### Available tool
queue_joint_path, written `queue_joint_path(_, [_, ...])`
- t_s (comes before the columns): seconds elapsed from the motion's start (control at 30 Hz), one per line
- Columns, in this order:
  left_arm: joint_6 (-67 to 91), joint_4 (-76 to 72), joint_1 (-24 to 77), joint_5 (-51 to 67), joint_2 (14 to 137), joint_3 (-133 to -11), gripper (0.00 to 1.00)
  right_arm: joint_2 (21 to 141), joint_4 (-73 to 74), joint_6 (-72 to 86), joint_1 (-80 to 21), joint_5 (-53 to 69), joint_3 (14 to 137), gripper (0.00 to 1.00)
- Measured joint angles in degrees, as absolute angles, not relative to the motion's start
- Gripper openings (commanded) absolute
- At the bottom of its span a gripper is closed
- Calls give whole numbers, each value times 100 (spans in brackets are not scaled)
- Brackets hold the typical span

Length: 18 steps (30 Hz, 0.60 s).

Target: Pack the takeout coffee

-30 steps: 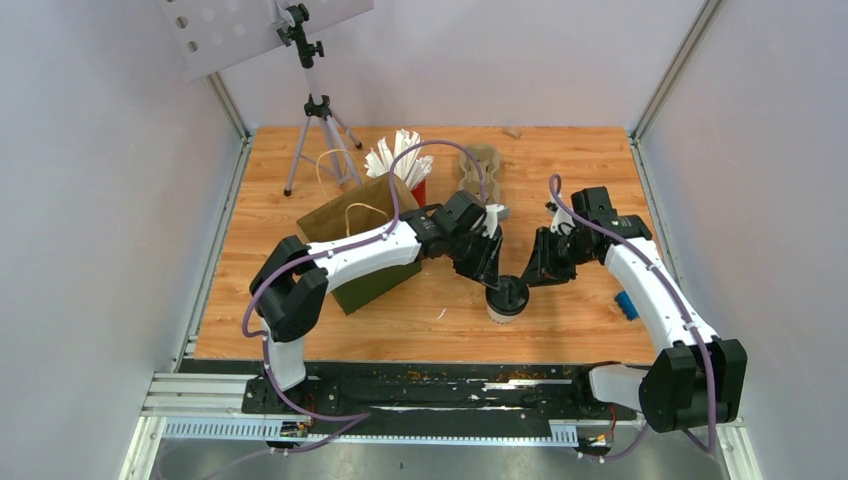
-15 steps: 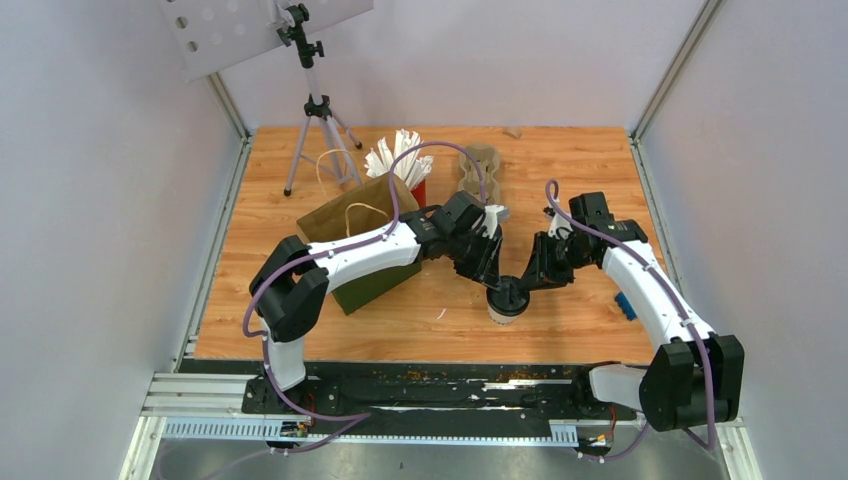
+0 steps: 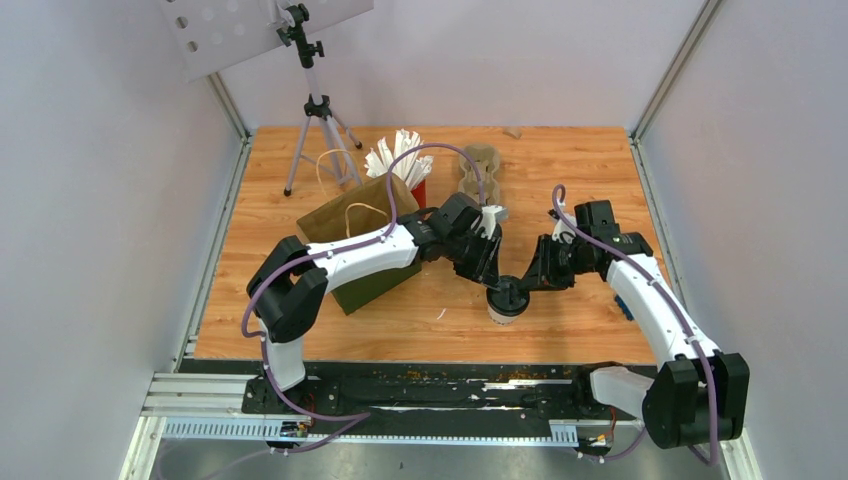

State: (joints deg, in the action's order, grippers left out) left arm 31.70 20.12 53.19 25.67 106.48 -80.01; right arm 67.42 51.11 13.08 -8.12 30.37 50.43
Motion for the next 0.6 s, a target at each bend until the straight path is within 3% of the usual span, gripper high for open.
queue_joint_path(0.27, [3225, 1999, 5321, 2567, 10632, -7988, 37, 7328, 5583, 1319, -860, 2939, 5769, 39])
queue_joint_path(0.6, [3273, 2027, 5321, 2561, 10632, -8005, 37, 7183, 5933, 1382, -884, 2856, 6215, 44])
